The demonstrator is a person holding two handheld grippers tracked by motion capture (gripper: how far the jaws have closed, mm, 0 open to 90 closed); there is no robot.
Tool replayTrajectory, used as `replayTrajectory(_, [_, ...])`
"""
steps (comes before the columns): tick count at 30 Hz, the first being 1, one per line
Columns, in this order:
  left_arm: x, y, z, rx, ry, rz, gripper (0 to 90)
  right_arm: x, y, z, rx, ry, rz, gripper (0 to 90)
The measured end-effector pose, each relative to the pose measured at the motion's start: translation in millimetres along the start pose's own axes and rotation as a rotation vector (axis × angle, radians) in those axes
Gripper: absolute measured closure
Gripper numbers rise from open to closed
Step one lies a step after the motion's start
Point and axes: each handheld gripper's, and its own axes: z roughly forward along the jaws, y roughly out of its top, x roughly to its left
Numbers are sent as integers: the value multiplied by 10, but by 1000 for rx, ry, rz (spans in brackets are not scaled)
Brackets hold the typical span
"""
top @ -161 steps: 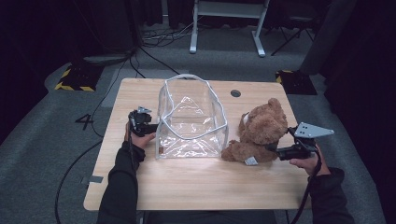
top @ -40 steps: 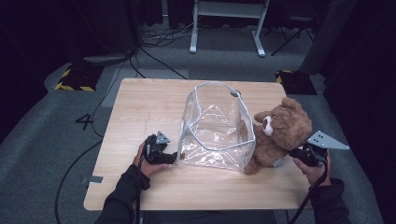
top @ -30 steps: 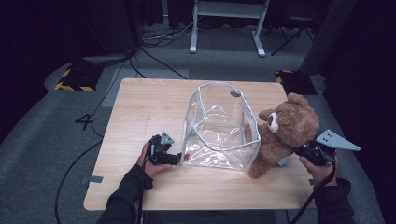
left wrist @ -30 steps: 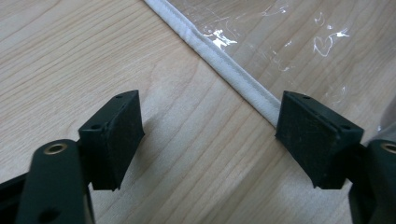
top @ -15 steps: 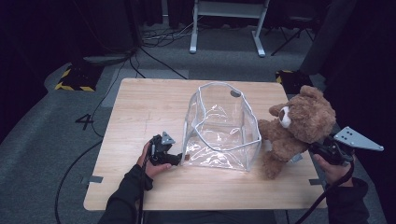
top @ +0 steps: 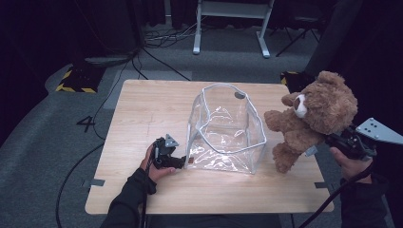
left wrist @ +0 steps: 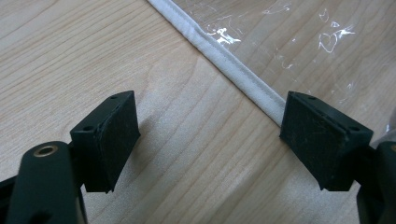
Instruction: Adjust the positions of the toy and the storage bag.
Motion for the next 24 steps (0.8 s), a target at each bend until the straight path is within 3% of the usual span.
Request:
replayTrajectory(18, [-52, 22, 18, 3, 2, 9, 188, -56, 516, -47, -66, -29, -39, 602])
replayTrajectory(24, [-56, 15, 15, 2, -2, 9, 188, -31, 784, -58, -98, -30, -52, 602])
